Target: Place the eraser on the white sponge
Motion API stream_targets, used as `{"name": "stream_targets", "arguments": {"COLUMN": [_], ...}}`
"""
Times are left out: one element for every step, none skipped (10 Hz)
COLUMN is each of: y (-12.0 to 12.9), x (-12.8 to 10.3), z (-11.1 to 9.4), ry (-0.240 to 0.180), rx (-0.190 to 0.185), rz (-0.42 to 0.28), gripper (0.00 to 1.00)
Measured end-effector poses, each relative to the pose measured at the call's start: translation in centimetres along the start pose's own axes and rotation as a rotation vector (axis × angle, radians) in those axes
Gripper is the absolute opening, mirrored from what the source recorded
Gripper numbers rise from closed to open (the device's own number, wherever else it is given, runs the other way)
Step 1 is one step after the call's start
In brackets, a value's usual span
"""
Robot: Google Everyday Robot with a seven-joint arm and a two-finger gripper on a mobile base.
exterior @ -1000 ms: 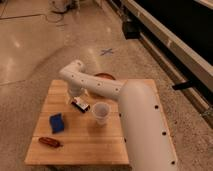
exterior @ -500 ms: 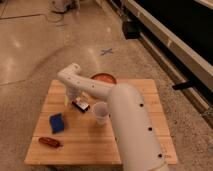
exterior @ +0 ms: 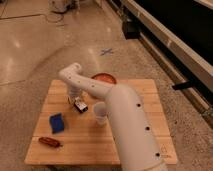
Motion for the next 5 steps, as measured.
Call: {"name": "stream_targets", "arguments": {"y": [-0.3, -1.0, -2.0, -3.6, -5.3], "x": [0.2, 0.3, 0.1, -0.4, -1.2], "z": [-0.8, -1.9, -3.1, -4.3, -5.5], "ry": [0.011, 0.026, 0.037, 0.048, 0.052], "rx": [0.008, 0.023, 0.037, 0.054, 0.071], "rz": [-0.002, -0.014, -0.042, -0.091, -0.145], "gripper": [0.14, 0.14, 0.14, 0.14, 0.14]}}
